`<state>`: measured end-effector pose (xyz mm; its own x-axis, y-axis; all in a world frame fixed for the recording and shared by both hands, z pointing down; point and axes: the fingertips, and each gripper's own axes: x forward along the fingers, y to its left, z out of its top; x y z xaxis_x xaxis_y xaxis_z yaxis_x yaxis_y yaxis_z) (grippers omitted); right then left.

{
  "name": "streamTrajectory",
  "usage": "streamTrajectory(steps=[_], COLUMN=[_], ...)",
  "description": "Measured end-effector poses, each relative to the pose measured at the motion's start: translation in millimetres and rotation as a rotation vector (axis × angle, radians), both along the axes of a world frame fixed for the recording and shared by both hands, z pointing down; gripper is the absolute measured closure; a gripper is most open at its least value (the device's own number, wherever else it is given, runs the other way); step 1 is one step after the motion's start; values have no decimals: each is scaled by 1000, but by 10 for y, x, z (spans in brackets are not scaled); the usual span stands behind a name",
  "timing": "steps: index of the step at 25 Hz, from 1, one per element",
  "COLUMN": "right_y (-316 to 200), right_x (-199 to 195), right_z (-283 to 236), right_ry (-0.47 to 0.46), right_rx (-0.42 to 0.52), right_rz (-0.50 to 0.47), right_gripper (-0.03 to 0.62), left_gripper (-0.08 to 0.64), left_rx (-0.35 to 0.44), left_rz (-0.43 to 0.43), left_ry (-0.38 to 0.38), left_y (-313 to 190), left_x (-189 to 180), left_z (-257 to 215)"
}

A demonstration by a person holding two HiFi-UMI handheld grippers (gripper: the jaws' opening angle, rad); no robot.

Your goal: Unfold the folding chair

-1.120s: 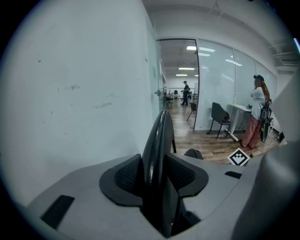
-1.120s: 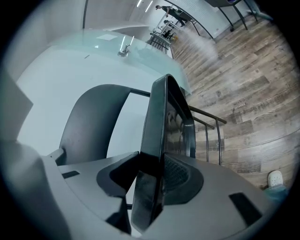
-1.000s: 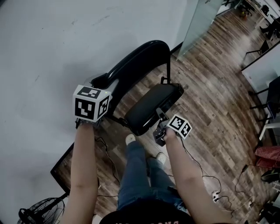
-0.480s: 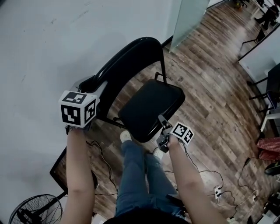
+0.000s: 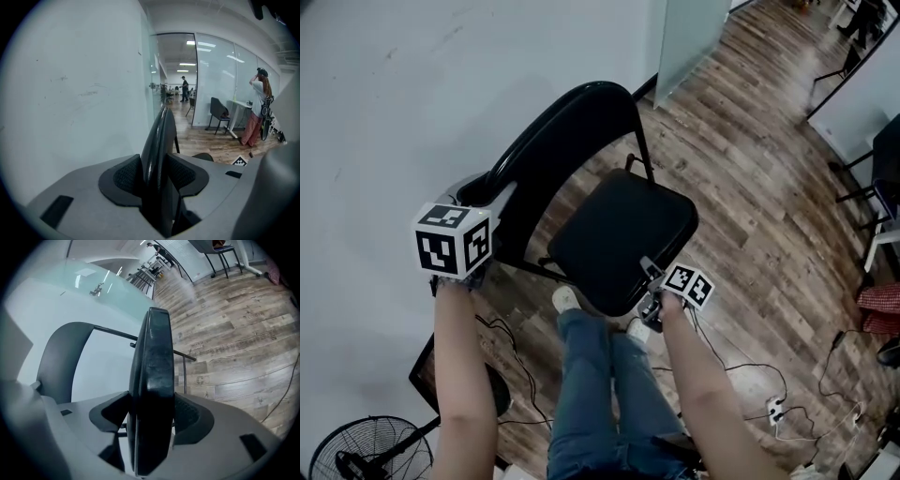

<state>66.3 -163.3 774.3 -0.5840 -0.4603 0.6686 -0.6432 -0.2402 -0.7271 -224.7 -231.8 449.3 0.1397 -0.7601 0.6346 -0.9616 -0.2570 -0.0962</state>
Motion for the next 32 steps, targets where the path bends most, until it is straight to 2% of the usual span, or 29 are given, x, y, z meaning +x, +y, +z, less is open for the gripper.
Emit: streamTrajectory(steps=[13,22,27,32], right_y=[232,245,305,305], right_x=[468,547,625,760], right_z=[743,1010,1137,1240], right_ry=[53,33,6,-13], right_rx=[-64,-79,-64,-52], right_rz=[-5,-10,-6,-17], right_gripper=[276,272,273,273], left_gripper=[385,385,379,377], left_rx=[-25,-51,-37,-28], left_rz=[-4,2,-9,-20], left_ry=[13,32,-5,-2], left_y=[67,49,51,46], left_x=[149,160,192,220], left_z=[340,473,554,635])
